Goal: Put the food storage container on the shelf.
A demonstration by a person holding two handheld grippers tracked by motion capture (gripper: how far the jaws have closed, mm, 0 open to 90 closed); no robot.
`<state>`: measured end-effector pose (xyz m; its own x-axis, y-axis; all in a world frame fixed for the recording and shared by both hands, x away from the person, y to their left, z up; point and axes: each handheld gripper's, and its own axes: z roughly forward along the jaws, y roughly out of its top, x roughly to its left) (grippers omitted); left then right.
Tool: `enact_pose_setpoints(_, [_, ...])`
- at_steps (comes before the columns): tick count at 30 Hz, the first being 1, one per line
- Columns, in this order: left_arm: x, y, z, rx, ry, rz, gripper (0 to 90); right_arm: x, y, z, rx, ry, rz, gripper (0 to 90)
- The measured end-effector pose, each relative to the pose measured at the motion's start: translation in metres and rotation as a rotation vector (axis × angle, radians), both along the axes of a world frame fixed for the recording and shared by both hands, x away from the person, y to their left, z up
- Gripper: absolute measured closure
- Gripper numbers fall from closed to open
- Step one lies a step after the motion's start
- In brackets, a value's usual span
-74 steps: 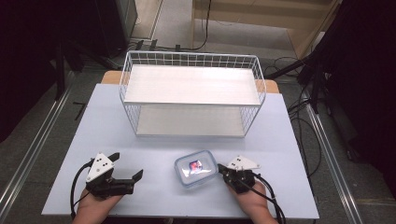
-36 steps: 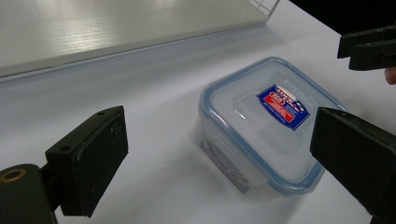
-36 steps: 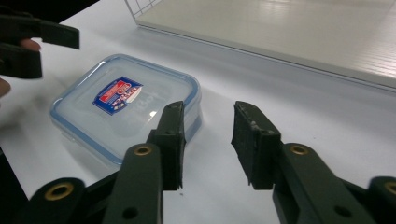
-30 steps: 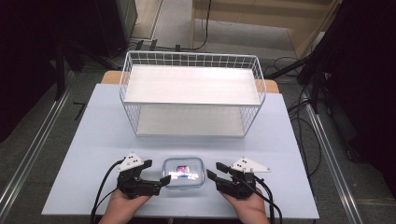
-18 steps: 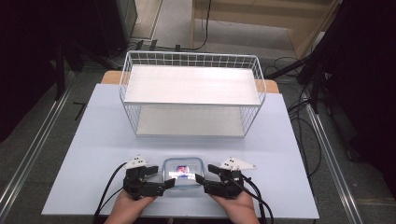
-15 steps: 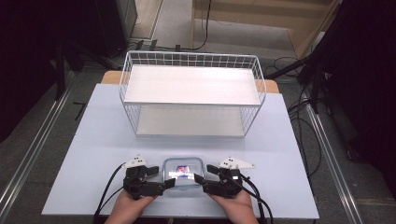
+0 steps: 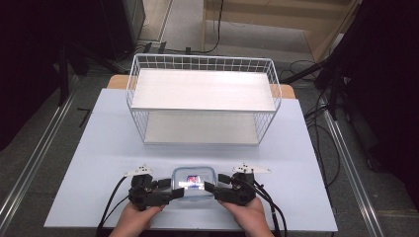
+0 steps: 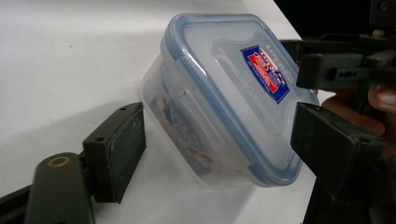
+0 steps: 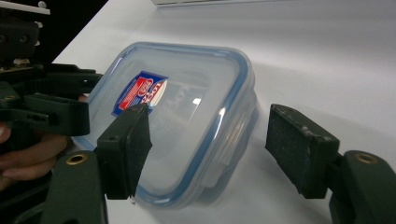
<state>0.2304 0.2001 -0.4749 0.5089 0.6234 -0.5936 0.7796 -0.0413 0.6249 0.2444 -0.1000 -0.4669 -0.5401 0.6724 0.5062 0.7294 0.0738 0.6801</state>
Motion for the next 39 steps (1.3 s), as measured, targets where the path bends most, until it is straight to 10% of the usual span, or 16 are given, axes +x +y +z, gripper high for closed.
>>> enact_pose_setpoints(7, [-0.001,-0.001,0.000,-0.026,0.021,0.003,25.4,0.002,-0.003,-0.007,0.080,0.094,0.039,33.1])
enact_pose_setpoints(20, [-0.003,0.006,0.003,-0.040,0.016,0.015,37.9,-0.003,-0.012,-0.006,0.117,0.109,0.038,48.9])
enact_pose_setpoints(39, [0.000,0.006,0.003,-0.040,0.012,-0.008,38.6,0.012,-0.008,-0.013,0.157,0.186,0.062,37.1])
